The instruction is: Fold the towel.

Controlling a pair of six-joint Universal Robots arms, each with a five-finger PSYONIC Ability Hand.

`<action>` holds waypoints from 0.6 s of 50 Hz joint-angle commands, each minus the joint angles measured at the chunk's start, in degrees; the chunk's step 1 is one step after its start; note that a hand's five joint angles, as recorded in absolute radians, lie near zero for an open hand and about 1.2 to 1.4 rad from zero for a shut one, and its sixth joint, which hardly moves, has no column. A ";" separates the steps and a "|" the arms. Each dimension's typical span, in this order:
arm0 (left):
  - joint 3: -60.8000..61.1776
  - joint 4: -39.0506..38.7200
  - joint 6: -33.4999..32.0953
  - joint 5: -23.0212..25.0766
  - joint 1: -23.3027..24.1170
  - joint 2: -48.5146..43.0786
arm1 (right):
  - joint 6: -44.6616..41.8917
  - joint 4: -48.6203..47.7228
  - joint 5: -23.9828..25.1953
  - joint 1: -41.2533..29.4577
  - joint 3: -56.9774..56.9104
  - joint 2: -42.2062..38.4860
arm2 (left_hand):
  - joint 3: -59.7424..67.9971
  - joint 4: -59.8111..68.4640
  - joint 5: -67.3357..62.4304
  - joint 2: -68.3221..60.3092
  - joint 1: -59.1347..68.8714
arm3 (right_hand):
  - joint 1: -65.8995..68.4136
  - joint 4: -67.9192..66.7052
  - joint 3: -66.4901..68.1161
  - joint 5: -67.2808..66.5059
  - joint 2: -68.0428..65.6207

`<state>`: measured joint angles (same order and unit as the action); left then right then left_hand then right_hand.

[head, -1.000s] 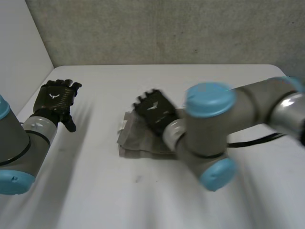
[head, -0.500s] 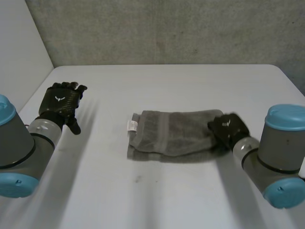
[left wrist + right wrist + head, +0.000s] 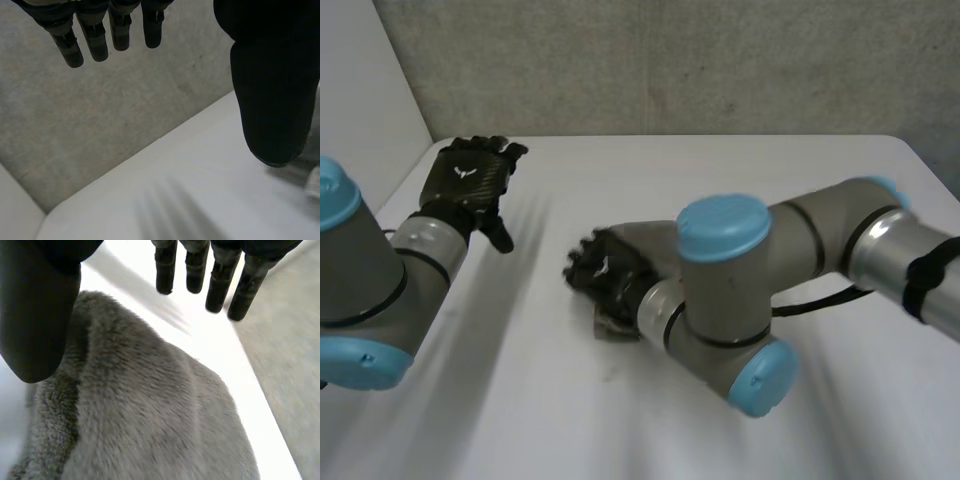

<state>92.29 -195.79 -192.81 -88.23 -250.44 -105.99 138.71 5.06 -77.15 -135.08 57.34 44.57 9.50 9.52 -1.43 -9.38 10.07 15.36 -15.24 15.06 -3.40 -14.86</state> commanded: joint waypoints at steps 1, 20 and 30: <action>-8.44 7.96 9.65 0.17 3.03 -3.00 | 32.79 -4.17 -2.92 7.27 6.37 10.60 | 1.22 1.20 0.71 -1.34 0.65 | -5.36 5.24 -5.06 3.40 4.86; -28.92 19.48 19.84 -8.71 15.86 -30.51 | 36.28 9.27 -4.41 13.44 -1.44 -2.82 | 3.74 3.73 -1.81 -3.87 3.17 | -5.36 5.24 -5.06 3.40 4.86; -27.25 21.32 19.67 -10.56 15.16 -23.86 | 32.85 9.27 -7.49 13.09 -2.50 3.65 | 3.07 3.05 -1.14 -3.19 2.50 | -5.36 5.24 -5.06 3.40 4.86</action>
<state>64.04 -175.27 -173.29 -99.09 -234.67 -136.10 171.62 15.25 -84.10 -121.91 54.10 41.82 11.50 11.37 -1.45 -11.48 11.19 12.70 -14.52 13.77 -3.02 -14.29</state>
